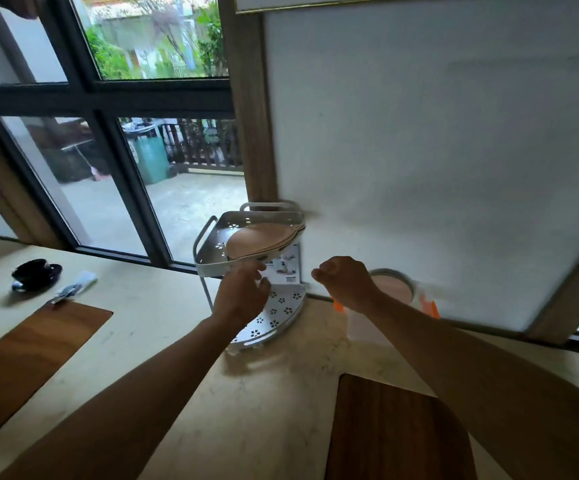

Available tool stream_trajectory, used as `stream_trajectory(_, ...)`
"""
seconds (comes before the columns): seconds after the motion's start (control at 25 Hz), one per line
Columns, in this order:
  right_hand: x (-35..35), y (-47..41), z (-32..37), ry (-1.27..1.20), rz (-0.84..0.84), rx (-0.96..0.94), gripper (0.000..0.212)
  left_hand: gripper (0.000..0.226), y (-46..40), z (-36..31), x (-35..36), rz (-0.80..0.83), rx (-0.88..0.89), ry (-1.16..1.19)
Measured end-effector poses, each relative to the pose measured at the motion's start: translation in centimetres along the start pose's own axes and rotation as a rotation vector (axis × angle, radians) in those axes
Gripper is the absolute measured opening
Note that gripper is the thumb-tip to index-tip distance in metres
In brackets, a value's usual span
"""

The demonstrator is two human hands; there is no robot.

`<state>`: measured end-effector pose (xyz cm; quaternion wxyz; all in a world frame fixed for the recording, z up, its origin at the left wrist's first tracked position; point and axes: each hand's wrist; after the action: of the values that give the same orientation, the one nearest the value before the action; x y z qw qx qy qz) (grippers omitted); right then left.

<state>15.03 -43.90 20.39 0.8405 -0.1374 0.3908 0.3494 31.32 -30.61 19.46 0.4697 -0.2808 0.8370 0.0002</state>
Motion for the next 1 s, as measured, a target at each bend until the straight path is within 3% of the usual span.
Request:
stream_trajectory(0.2,2.0,-2.8,2.4,-0.191,-0.026,0.041,0.035,0.024,-1.7,1.4,-2.1,-0.085,0.073,-0.041)
stream_trajectory(0.36,3.4,-6.3,3.7,-0.337,0.003,0.141,0.035,0.038,-4.0,2.7,-2.0,-0.043,0.038,-0.055)
stream_trajectory(0.48,4.1,-8.9,4.3,-0.52,-0.082,0.231,0.039,0.045,-5.9,3.4,-0.9,0.009,0.053,-0.076)
stream_trajectory(0.72,5.3,-11.5,4.6,-0.691,-0.116,0.292,0.031,0.017,-7.2,3.8,0.9,-0.066,0.135,-0.017)
stream_trajectory(1.0,5.2,-11.6,5.3,-0.739,-0.156,0.192,0.016,0.016,-7.2,3.8,0.6,-0.127,0.214,-0.047)
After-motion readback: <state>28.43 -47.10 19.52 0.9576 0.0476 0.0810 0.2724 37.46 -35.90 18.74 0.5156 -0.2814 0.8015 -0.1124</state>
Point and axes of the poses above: each hand's wrist, its own y-axis away from the middle knuckle, its own x-axis out of the palm, z = x × y, and after that the axes turned 9 degrees about z, right-handed
